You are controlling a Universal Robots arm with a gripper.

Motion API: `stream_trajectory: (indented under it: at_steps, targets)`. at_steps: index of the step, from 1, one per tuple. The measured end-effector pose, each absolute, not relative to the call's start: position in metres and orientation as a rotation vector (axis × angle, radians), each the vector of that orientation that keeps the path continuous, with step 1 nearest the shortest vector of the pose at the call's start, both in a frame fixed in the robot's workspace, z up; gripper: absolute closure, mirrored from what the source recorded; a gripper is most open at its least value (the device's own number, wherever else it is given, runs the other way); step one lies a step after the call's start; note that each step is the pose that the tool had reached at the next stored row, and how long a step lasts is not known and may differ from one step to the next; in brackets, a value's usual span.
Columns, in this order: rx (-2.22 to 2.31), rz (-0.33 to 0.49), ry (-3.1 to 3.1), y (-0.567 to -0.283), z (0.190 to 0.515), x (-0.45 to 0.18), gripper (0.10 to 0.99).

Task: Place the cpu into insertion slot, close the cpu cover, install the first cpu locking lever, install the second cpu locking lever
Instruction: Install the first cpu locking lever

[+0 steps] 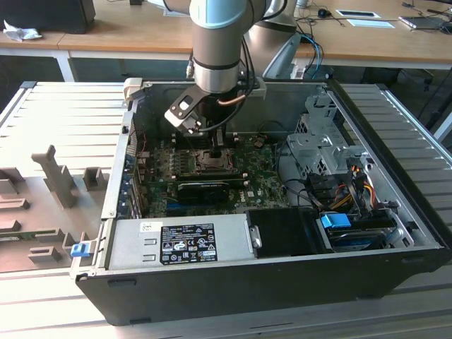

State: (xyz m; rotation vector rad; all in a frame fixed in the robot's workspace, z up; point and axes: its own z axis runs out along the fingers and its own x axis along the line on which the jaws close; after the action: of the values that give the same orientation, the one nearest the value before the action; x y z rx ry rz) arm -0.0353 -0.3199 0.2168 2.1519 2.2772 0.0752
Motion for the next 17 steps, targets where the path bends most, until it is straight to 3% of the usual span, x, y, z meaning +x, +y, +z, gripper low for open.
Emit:
stream_trajectory:
  at_steps: [13, 17]
  targets:
    - [2.152, 0.075, 2.277, -0.32, 0.239, -0.035, 0.98]
    - [2.152, 0.075, 2.277, -0.32, 0.261, -0.035, 0.98]
